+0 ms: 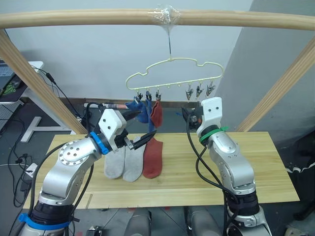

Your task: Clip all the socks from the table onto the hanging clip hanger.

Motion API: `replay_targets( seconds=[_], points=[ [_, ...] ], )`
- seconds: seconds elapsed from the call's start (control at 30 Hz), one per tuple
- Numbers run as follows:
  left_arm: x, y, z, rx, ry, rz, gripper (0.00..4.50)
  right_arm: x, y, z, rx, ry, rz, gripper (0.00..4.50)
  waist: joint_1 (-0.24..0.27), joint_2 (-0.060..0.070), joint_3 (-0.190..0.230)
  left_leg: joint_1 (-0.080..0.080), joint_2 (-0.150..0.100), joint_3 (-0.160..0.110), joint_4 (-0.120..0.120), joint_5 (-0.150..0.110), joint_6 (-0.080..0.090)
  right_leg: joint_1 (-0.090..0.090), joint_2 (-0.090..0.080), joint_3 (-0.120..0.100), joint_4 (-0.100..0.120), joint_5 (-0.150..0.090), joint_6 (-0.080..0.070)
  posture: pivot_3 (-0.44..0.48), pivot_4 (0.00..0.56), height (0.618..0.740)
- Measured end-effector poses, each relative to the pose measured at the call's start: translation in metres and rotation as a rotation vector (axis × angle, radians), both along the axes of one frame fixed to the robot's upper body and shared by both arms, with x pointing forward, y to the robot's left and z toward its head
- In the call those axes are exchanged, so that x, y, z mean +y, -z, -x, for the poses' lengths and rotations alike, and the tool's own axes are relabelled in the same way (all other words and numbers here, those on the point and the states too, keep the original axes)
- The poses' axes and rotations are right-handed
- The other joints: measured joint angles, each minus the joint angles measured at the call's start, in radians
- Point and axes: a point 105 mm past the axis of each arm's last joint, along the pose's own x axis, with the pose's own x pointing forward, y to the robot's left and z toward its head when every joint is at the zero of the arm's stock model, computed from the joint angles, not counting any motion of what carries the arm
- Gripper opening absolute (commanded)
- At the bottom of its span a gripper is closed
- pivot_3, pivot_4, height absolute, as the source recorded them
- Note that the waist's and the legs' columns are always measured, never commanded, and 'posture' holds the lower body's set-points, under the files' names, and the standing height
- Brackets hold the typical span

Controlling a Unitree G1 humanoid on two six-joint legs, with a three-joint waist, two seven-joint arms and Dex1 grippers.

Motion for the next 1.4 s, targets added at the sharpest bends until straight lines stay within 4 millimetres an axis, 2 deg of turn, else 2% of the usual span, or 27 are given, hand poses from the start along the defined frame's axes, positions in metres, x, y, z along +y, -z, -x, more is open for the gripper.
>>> replay_targets(
  seconds=[0.03, 0.17, 0.47, 0.73, 0.87, 1.0, 1.23, 1.4],
  points=[
    [-0.001, 0.000, 0.000, -0.001, 0.000, 0.001, 4.50, 0.001, 0.000, -0.001, 0.001, -0.001, 0.000, 3.18, -0.002, 0.000, 0.000, 0.000, 0.000, 0.000, 0.000, 0.000, 0.000, 0.000, 0.000, 0.000, 0.000, 0.000, 0.000, 0.092, 0.214, 0.740],
    [-0.002, -0.002, 0.000, -0.007, -0.005, 0.011, 4.50, 0.003, 0.005, -0.006, 0.023, 0.012, -0.012, 2.32, -0.003, 0.000, 0.000, 0.000, 0.000, 0.000, 0.000, 0.000, 0.000, 0.000, 0.000, 0.000, 0.000, 0.000, 0.000, 0.104, 0.216, 0.740],
    [-0.006, -0.007, 0.001, -0.015, -0.008, 0.029, 4.50, 0.003, 0.003, -0.015, 0.030, 0.031, -0.024, 2.32, -0.003, 0.000, 0.000, 0.000, 0.000, 0.000, 0.000, 0.000, 0.000, 0.000, 0.000, 0.000, 0.001, 0.000, 0.000, 0.107, 0.217, 0.740],
    [-0.010, -0.016, -0.002, -0.038, 0.000, 0.042, 4.50, 0.012, -0.004, -0.036, 0.030, 0.046, -0.039, 2.32, -0.004, 0.000, 0.000, 0.000, 0.000, -0.001, 0.000, 0.000, 0.000, 0.000, 0.000, -0.001, 0.001, 0.000, 0.000, 0.106, 0.215, 0.740],
    [-0.011, -0.016, -0.002, -0.037, 0.001, 0.046, 4.50, 0.012, 0.000, -0.043, 0.047, 0.060, -0.040, 2.32, -0.004, 0.001, 0.001, 0.000, 0.000, -0.001, 0.000, 0.000, 0.000, 0.000, 0.000, -0.001, 0.001, 0.001, -0.001, 0.116, 0.216, 0.740],
    [-0.011, -0.017, -0.001, -0.041, 0.004, 0.045, 4.50, 0.013, -0.006, -0.051, 0.035, 0.064, -0.043, 2.32, -0.004, 0.001, 0.001, 0.000, 0.000, -0.001, 0.000, 0.000, 0.000, 0.000, 0.000, -0.001, 0.001, 0.001, -0.001, 0.116, 0.216, 0.740],
    [-0.012, -0.019, -0.002, -0.038, -0.001, 0.056, 4.50, 0.017, -0.012, -0.056, 0.011, 0.055, -0.046, 2.32, -0.004, 0.001, 0.001, 0.000, 0.000, -0.001, 0.000, 0.000, 0.000, 0.000, 0.000, -0.001, 0.001, 0.001, -0.001, 0.123, 0.217, 0.740],
    [-0.013, -0.025, -0.003, -0.062, 0.002, 0.063, 4.50, 0.030, -0.017, -0.053, -0.004, 0.013, -0.071, 2.32, -0.004, 0.001, 0.001, 0.000, 0.000, -0.001, 0.000, 0.000, 0.000, 0.000, 0.000, -0.001, 0.001, 0.001, -0.002, 0.124, 0.218, 0.740]
  ],
)
